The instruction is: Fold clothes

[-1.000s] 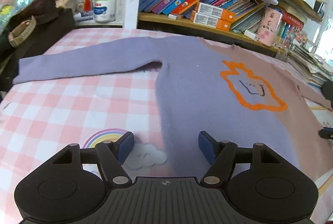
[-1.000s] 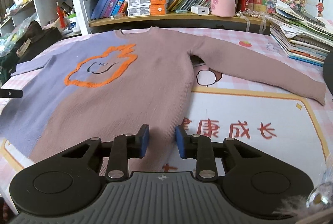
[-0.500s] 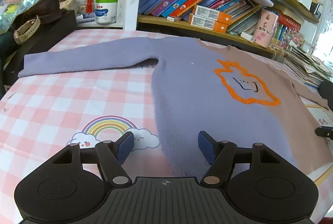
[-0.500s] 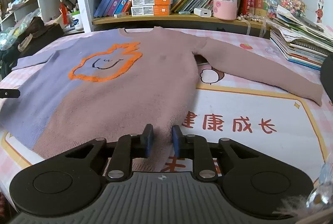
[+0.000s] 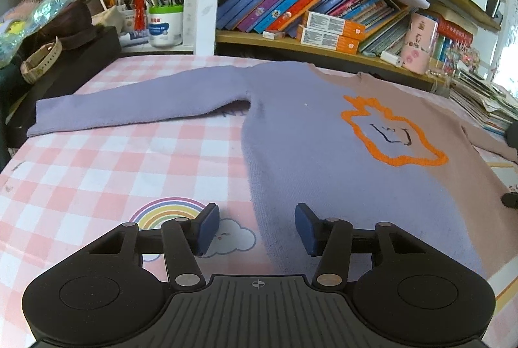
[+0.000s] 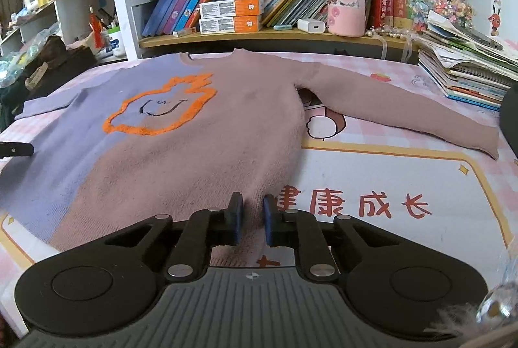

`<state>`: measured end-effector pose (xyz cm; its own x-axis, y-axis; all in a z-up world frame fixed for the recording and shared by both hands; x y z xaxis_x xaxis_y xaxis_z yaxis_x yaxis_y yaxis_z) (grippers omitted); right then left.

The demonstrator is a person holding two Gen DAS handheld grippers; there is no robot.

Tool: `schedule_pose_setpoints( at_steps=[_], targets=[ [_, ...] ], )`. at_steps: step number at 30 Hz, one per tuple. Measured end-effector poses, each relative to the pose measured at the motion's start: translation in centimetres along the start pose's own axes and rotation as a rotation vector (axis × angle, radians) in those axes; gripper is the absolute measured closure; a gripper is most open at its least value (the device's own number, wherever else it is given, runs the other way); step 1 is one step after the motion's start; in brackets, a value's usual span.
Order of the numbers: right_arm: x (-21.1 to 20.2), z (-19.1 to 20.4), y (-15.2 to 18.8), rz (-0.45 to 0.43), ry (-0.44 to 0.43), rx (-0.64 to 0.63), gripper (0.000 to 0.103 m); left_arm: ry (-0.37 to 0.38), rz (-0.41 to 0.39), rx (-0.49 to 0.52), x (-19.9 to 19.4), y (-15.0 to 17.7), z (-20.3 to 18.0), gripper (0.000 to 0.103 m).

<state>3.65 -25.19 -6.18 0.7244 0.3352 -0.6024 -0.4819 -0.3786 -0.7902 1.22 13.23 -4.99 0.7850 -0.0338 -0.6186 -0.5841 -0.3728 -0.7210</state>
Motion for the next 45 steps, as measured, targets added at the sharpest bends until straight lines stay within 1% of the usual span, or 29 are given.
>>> schedule_pose_setpoints(
  at_steps=[4,5,6,10,12,13,14,15,17,20,22,26,34,38,41,45],
  targets=[
    [-0.1,0.0,0.0,0.009,0.004,0.005,0.088,0.01,0.012,-0.007,-0.1,0.0,-0.1,0.053],
    [-0.2,0.0,0.0,0.009,0.006,0.006,0.085,0.015,0.018,-0.012,-0.2,0.1,-0.1,0.053],
    [-0.2,0.0,0.0,0.007,0.007,0.009,0.084,0.02,0.024,-0.018,-0.3,0.2,-0.1,0.053],
    [-1.2,0.1,0.8,-0.004,-0.019,0.03,0.081,0.048,0.047,-0.029,-1.4,1.1,-0.5,0.053],
    [-1.7,0.2,1.2,-0.007,-0.028,0.037,0.081,0.059,0.057,-0.034,-1.8,1.6,-0.6,0.059],
    [-1.8,0.2,1.3,-0.005,-0.029,0.034,0.082,0.07,0.063,-0.043,-2.0,1.7,-0.7,0.07],
    [-1.8,0.2,1.3,-0.004,-0.028,0.029,0.083,0.082,0.069,-0.051,-2.1,1.9,-0.7,0.083],
    [-1.8,0.3,1.2,-0.005,-0.029,0.027,0.087,0.093,0.074,-0.06,-2.2,2.0,-0.7,0.088],
    [-1.8,0.4,1.1,-0.011,-0.031,0.026,0.09,0.103,0.07,-0.075,-2.0,1.9,-0.6,0.097],
    [-2.0,0.0,1.3,-0.032,-0.028,0.052,0.092,0.119,0.063,-0.097,-1.6,1.7,-0.5,0.098],
    [-2.1,-0.4,1.5,-0.04,-0.016,0.061,0.092,0.12,0.067,-0.074,-1.3,1.7,-1.1,0.098],
    [-2.1,-0.8,1.5,-0.037,0.029,0.047,0.092,0.13,0.071,-0.055,-0.9,1.8,-2.0,0.098],
    [-2.0,-0.7,1.4,-0.024,0.04,0.024,0.092,0.142,0.077,-0.06,-1.0,1.9,-1.7,0.098],
    [-1.9,-0.5,1.4,-0.026,0.037,0.014,0.092,0.153,0.058,-0.08,-1.1,2.0,-1.3,0.098],
    [-1.7,-0.8,1.2,-0.024,0.028,0.032,0.092,0.156,0.051,-0.11,-1.0,1.8,-1.0,0.098],
    [-1.7,-0.3,1.2,-0.027,0.053,0.001,0.092,0.16,0.04,-0.118,-1.2,2.0,-0.9,0.098]
  ],
)
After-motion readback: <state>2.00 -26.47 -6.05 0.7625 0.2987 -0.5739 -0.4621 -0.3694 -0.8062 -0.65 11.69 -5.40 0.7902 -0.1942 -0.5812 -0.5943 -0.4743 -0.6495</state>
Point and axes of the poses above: each gripper's, at about its wrist camera, not at the fingertips, and x roughly the way its jaws point, z to its left, y to its underside, the point moved 8 cm from there along x, roughly the way its jaws point, and after that the axes turned 15 degrees about -x, right-handed, at the moved point
